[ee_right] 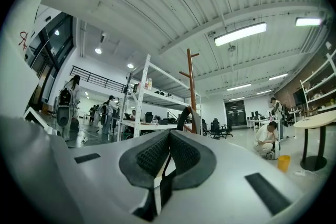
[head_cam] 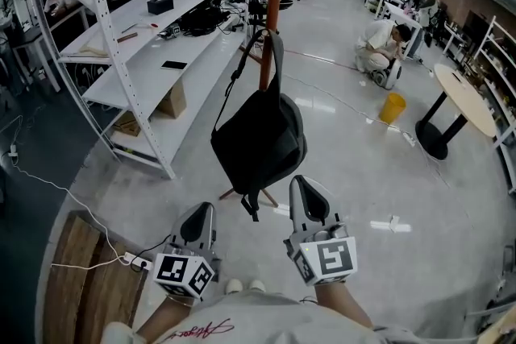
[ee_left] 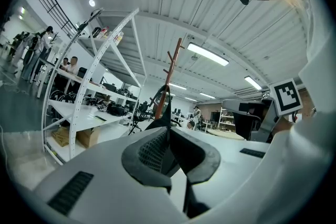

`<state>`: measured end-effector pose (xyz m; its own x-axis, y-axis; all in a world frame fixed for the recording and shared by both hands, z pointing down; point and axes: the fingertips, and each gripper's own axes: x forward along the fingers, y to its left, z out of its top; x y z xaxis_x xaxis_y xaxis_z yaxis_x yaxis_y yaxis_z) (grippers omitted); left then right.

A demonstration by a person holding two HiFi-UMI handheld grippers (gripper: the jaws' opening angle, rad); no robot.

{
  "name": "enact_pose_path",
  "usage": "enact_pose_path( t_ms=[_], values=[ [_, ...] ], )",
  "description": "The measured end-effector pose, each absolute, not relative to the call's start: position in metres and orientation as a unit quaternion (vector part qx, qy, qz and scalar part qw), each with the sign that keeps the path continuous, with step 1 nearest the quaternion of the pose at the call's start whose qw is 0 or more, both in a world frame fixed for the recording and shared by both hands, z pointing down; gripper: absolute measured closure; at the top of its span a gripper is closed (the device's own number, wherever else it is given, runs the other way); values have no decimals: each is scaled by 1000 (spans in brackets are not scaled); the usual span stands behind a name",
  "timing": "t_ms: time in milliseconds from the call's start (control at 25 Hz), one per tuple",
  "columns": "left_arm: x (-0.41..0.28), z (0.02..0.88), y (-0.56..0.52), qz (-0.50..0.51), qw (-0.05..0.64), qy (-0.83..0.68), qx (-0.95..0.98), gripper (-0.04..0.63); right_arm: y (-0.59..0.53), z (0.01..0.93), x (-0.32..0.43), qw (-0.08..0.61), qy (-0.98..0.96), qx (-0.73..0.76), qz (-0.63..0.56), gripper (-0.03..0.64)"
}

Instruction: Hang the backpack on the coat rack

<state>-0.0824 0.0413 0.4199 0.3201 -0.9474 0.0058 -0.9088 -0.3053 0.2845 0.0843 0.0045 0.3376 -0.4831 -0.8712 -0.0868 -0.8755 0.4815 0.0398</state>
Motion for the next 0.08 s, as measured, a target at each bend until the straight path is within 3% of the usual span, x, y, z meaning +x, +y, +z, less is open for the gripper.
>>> enact_pose_path(
  t_ms=[80],
  values=[
    [-83,420,40,-81,119,-577,804,571,4,338,84,30,860,-508,38,598]
  ],
)
